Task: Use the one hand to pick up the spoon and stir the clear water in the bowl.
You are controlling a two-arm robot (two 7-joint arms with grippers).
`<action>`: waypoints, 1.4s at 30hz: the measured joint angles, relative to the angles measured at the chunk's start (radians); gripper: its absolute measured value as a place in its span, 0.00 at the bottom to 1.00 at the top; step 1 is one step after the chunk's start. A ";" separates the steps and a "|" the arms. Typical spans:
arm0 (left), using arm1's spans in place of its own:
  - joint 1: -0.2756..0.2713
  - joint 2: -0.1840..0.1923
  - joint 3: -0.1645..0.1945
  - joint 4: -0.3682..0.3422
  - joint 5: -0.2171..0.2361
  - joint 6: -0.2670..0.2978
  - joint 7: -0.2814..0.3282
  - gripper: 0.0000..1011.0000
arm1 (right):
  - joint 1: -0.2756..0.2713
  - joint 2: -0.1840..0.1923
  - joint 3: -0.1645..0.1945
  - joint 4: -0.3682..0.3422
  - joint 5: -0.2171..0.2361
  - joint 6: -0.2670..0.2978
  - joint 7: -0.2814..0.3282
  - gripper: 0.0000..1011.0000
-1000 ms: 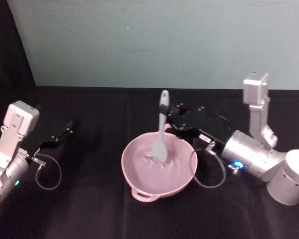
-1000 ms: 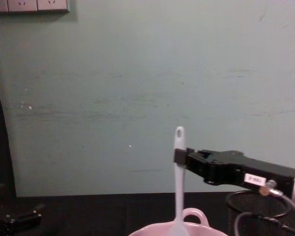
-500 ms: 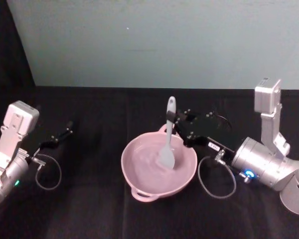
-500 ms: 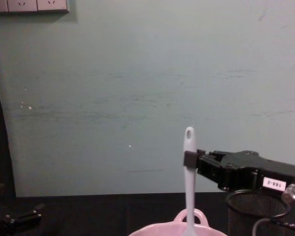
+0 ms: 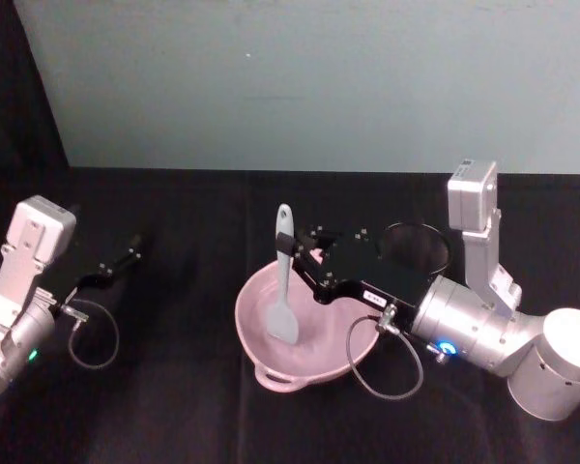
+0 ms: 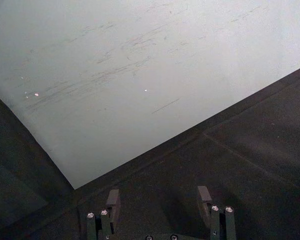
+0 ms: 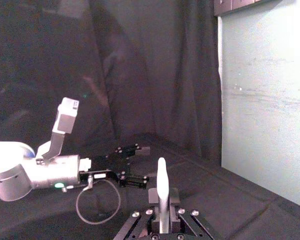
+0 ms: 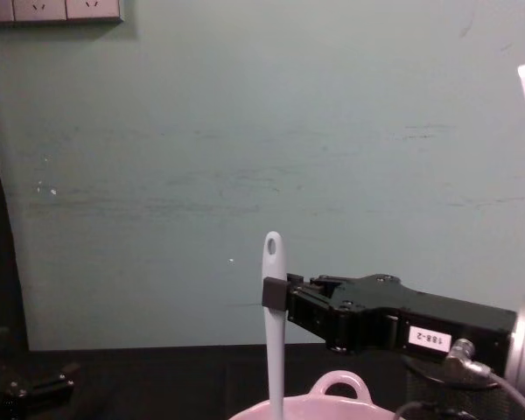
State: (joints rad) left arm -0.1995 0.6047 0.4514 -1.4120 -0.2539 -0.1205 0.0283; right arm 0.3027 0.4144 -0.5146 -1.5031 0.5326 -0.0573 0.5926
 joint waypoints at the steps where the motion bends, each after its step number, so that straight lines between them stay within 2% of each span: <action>1: 0.000 0.000 0.000 0.000 0.000 0.000 0.000 0.99 | 0.003 -0.004 0.000 0.007 0.002 -0.003 0.002 0.12; 9: 0.000 0.000 0.000 0.000 0.000 0.000 0.000 0.99 | 0.032 -0.038 0.013 0.092 0.038 -0.026 0.015 0.12; 15: 0.000 0.000 0.000 0.000 0.000 0.000 0.000 0.99 | 0.042 -0.035 0.038 0.131 0.044 -0.035 0.007 0.12; 24: 0.000 0.000 0.000 0.000 0.000 0.000 0.000 0.99 | -0.002 0.020 0.093 0.073 0.039 -0.039 -0.035 0.12; 28: 0.000 0.000 0.000 0.000 0.000 0.000 0.000 0.99 | -0.021 0.039 0.103 0.047 0.029 -0.034 -0.044 0.12; 34: 0.000 0.000 0.000 0.000 0.000 0.000 0.000 0.99 | -0.041 0.048 0.100 0.016 0.015 -0.027 -0.044 0.12; 42: 0.000 0.000 0.000 0.000 0.000 0.000 0.000 0.99 | -0.049 0.035 0.059 -0.015 -0.009 -0.029 -0.020 0.12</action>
State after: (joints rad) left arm -0.1995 0.6047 0.4514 -1.4120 -0.2540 -0.1205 0.0283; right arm 0.2542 0.4493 -0.4553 -1.5178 0.5236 -0.0861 0.5721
